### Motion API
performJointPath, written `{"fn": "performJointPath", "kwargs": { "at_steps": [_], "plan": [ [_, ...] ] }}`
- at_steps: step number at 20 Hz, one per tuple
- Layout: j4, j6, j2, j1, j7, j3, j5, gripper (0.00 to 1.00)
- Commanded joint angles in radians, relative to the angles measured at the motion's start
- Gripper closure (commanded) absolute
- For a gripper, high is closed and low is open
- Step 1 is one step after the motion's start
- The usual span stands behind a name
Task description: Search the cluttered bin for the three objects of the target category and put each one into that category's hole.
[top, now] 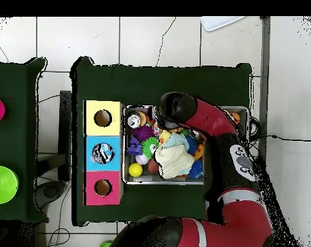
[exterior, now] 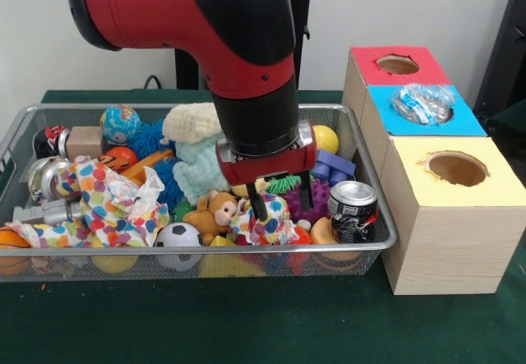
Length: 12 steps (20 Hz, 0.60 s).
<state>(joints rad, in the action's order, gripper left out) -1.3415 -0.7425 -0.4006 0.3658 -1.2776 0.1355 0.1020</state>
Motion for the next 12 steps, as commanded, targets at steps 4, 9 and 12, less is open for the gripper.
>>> {"fn": "performJointPath", "kwargs": {
  "at_steps": [4, 9, 12],
  "plan": [
    [-0.081, 0.106, 0.102, -0.022, -0.247, 0.012, 0.032, 0.00],
    [-0.027, 0.155, 0.156, -0.051, -0.241, -0.034, -0.006, 0.00],
    [0.011, 0.178, 0.184, -0.074, -0.231, -0.074, -0.025, 0.00]
  ]
}}
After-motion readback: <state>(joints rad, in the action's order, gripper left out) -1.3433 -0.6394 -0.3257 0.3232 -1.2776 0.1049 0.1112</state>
